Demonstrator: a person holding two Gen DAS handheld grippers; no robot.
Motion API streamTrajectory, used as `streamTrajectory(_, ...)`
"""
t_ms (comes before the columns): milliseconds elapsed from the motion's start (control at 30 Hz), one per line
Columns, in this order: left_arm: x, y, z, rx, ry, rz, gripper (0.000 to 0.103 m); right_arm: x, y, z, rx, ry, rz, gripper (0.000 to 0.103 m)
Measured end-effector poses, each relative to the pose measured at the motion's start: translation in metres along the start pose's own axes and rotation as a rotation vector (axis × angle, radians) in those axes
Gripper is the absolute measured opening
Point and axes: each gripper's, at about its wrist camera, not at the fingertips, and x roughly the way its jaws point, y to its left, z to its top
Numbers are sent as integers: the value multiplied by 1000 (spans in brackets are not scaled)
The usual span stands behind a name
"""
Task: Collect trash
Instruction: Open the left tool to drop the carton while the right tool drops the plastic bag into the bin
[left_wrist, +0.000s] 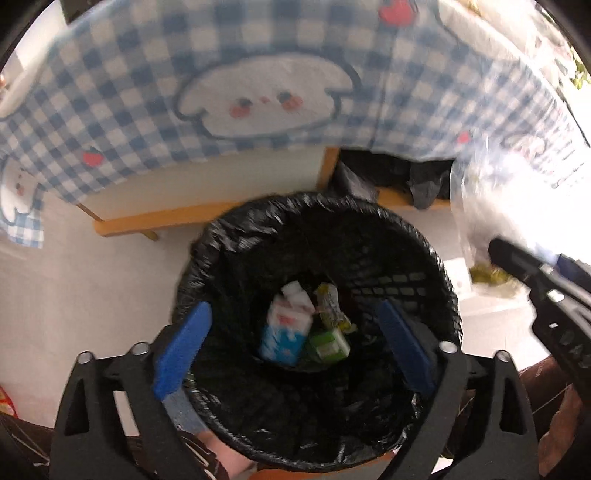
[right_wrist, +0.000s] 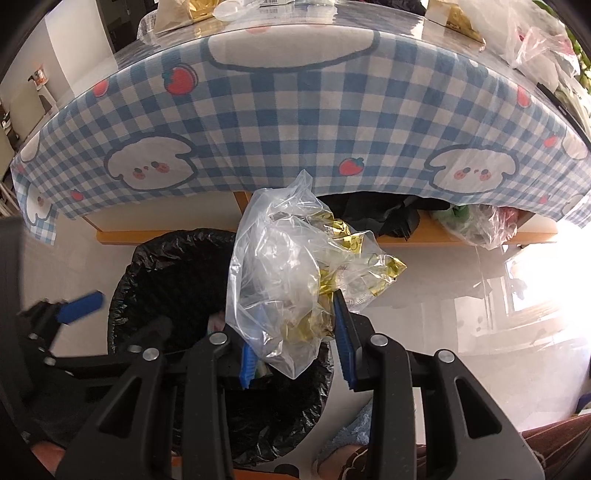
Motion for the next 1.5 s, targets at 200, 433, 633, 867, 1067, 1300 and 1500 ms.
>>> streamTrajectory(200,-26,28,6,-40,-45,21,97,8,13,-5,-5,10,17,34)
streamTrajectory(433,-34,48,3,-73,-59,34,97,21,38,-11,-27,25,30,34)
streamTrajectory(633,-30,61,-2,-91,-52,43,97,39,54,-16,-50,58,37,35)
streamTrajectory(867,-25,76,-10,-115,-33,46,97,53,75,-18,-103,82,48,36)
streamTrajectory(1067,-22,85,-14,-118,-21,58,97,60,89,-19,-123,92,61,36)
streamTrajectory(1300,-19,94,-16,-134,-13,65,97,67,95,-20,-118,110,90,43)
streamTrajectory(1500,-16,95,-17,-136,1,75,97,64,97,-18,-119,93,93,56)
